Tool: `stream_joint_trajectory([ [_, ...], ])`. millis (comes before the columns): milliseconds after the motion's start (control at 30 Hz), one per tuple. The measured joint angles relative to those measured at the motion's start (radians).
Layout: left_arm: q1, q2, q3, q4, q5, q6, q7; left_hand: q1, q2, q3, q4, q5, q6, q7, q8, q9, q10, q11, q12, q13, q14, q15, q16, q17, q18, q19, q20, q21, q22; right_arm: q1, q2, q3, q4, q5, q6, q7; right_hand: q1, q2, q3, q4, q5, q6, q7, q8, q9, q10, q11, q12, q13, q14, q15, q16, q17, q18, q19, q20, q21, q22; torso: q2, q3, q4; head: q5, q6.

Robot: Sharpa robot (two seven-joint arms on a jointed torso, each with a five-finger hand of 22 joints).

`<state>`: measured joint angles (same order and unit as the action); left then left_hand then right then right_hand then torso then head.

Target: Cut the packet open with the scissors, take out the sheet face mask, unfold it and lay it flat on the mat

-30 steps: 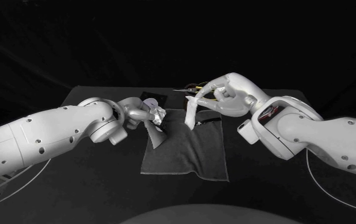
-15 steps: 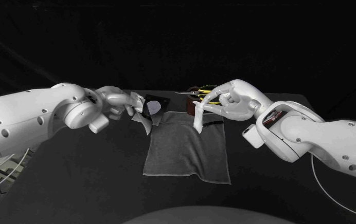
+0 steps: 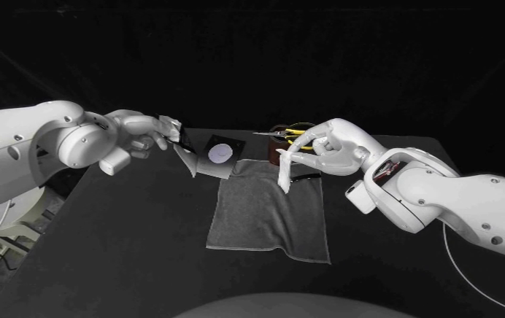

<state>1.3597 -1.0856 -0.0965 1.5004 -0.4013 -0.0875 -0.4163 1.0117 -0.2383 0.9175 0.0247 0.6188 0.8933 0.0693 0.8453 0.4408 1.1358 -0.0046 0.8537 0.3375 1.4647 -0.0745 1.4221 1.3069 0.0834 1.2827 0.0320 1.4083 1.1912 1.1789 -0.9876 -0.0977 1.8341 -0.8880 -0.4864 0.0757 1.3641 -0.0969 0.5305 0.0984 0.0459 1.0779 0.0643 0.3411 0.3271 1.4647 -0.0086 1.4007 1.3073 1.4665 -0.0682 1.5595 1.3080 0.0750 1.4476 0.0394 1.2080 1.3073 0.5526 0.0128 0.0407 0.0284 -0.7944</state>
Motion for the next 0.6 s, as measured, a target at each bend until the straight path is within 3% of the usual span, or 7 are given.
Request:
stream_joint_trajectory([
  [133, 0.026, -0.031, -0.002, -0.002, 0.003, -0.001, -0.018, 0.0, 0.0, 0.0, 0.0, 0.0, 0.004, -0.004, 0.0, 0.0, 0.001, 0.001, 0.0, -0.002, 0.0, 0.0, 0.0, 0.0, 0.0, 0.0, 0.0, 0.0, 0.002, 0.0, 0.009, -0.002, -0.009, -0.002, 0.003, 0.0, 0.001, 0.001, 0.0, 0.0, 0.0, -0.002, -0.001, 0.0, 0.0, 0.0, 0.0, 0.0, 0.0, 0.0, 0.0, 0.0, -0.001, 0.0, 0.0, 0.0, 0.0, 0.0, -0.001, 0.001, 0.0003, 0.002, -0.001],
  [267, 0.034, -0.027, -0.009, -0.023, 0.002, -0.012, -0.032, 0.0, 0.0, 0.0, 0.0, 0.0, 0.006, -0.006, 0.0, 0.0, 0.001, 0.001, 0.0, -0.006, 0.0, 0.0, 0.0, 0.0, 0.0, 0.0, 0.0, 0.0, 0.005, 0.0, 0.017, -0.005, -0.019, -0.004, 0.005, 0.0, 0.001, 0.001, 0.0, 0.0, 0.0, -0.003, 0.0, 0.006, 0.0, 0.0, 0.0, 0.0, 0.0, 0.0, 0.0, 0.0, -0.001, 0.0, 0.0, 0.0, 0.0, 0.0, -0.001, 0.0006, 0.0003, 0.004, -0.001],
  [367, 0.036, -0.004, -0.016, -0.05, 0.002, -0.025, -0.039, -0.002, 0.001, 0.0, 0.0, -0.001, 0.006, -0.006, -0.001, 0.0, 0.002, 0.001, -0.004, -0.007, 0.0, 0.0, 0.003, 0.0, 0.0, 0.0, 0.0, 0.0, 0.005, -0.001, 0.024, -0.006, -0.025, -0.004, 0.006, 0.0, 0.002, 0.002, 0.0, 0.0, -0.002, -0.003, -0.004, 0.006, 0.0, 0.0, 0.0, 0.0, 0.001, 0.0, 0.0, -0.002, -0.001, 0.0, -0.001, -0.001, 0.0, 0.001, -0.002, 0.0005, 0.0008, 0.01, 0.001],
  [467, 0.034, 0.042, -0.024, -0.085, 0.004, -0.051, -0.043, -0.004, 0.004, 0.0, 0.0, -0.001, 0.006, -0.006, -0.001, 0.0, 0.002, 0.001, -0.004, -0.009, 0.0, 0.0, 0.003, 0.0, 0.0, 0.0, 0.0, 0.0, 0.004, -0.001, 0.034, -0.007, -0.031, -0.005, 0.008, 0.001, 0.002, 0.002, -0.001, -0.001, -0.002, -0.002, -0.004, 0.006, 0.0, -0.002, 0.002, 0.0, 0.001, 0.0, 0.0, -0.002, -0.001, 0.0, -0.001, -0.001, 0.0, 0.001, -0.002, 0.0006, 0.001, 0.013, 0.002],
  [600, 0.018, 0.101, -0.047, -0.134, 0.016, -0.1, -0.042, -0.004, 0.003, 0.0, 0.0, 0.001, 0.009, -0.009, -0.002, 0.0, 0.004, -0.001, -0.004, -0.01, 0.0, 0.0, 0.003, 0.001, 0.0, 0.0, 0.0, -0.001, 0.003, -0.002, 0.043, -0.008, -0.039, -0.006, 0.01, 0.001, 0.002, 0.002, -0.001, -0.001, -0.002, -0.002, -0.004, 0.007, 0.0, -0.002, 0.002, 0.0, 0.001, 0.0, 0.0, -0.004, -0.001, 0.0, -0.001, -0.001, 0.0, 0.001, -0.001, 0.0, 0.0003, 0.019, 0.005],
])
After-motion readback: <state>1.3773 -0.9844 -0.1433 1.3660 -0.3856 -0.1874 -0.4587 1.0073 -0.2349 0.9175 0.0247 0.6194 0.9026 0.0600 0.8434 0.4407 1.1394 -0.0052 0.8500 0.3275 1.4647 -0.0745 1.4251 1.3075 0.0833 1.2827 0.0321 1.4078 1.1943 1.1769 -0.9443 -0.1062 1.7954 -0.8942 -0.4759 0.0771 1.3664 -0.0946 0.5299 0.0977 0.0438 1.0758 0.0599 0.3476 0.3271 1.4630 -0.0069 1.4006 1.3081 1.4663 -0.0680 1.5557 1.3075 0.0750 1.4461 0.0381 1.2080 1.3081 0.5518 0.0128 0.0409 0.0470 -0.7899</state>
